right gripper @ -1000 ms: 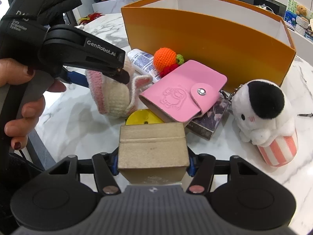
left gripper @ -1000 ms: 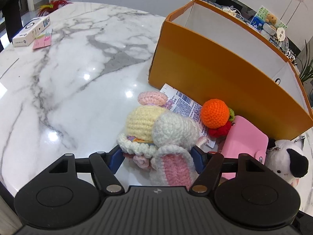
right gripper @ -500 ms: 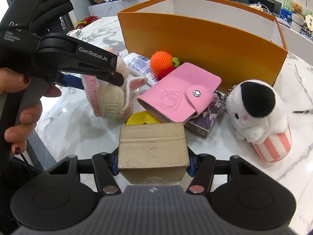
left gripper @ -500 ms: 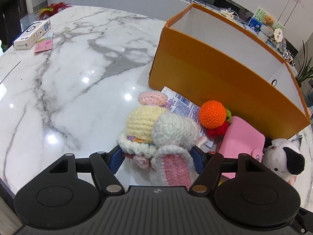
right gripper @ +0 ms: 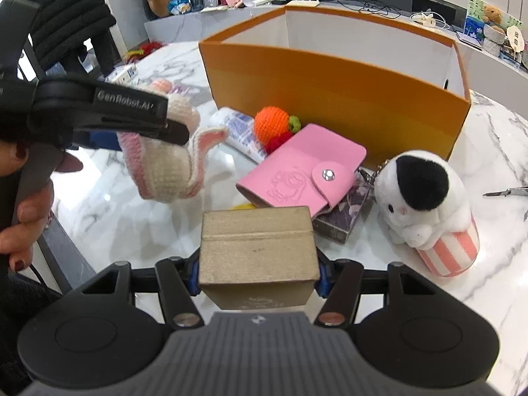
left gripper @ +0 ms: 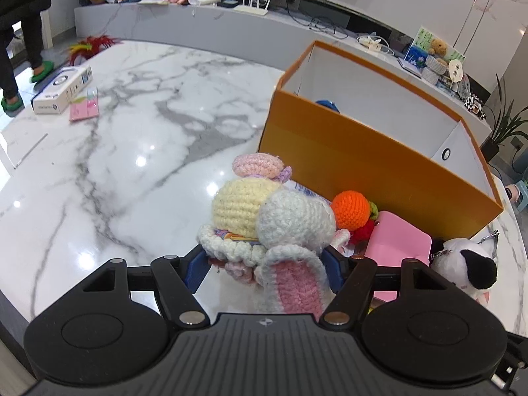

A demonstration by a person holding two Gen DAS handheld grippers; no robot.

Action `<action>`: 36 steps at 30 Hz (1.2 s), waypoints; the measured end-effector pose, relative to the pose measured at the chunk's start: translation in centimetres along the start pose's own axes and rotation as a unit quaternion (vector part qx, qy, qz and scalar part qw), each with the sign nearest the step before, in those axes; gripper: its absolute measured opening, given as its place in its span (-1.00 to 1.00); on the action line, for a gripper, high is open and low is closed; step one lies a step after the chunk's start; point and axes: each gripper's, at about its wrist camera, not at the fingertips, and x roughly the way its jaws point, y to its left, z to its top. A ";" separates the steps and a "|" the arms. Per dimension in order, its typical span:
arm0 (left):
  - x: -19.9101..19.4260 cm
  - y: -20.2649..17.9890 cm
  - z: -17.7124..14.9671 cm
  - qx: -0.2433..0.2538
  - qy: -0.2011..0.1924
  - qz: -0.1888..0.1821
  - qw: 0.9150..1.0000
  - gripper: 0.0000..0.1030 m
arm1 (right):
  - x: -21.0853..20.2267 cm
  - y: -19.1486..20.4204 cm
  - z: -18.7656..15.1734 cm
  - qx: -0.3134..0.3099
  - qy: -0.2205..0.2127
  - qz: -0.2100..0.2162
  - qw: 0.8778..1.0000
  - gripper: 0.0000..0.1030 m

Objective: Organize objects
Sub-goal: 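Lift the bunny and kraft box and carry them over the orange box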

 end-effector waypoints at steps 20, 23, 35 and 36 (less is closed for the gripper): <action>-2.8 -0.5 -0.5 0.058 -0.043 -0.002 0.997 0.56 | -3.1 0.7 2.0 0.021 -0.032 -0.036 0.999 0.20; -3.6 -0.6 -0.1 0.063 -0.060 0.000 0.996 0.56 | -3.6 0.9 2.2 0.022 -0.037 -0.047 0.998 0.20; -5.6 -1.8 4.3 0.075 -0.081 -0.054 0.992 0.56 | -7.7 -0.2 5.3 0.058 -0.104 -0.017 0.993 0.20; -5.5 -2.2 5.3 0.079 -0.085 -0.056 0.992 0.56 | -8.0 -0.7 6.0 0.059 -0.107 -0.015 0.992 0.20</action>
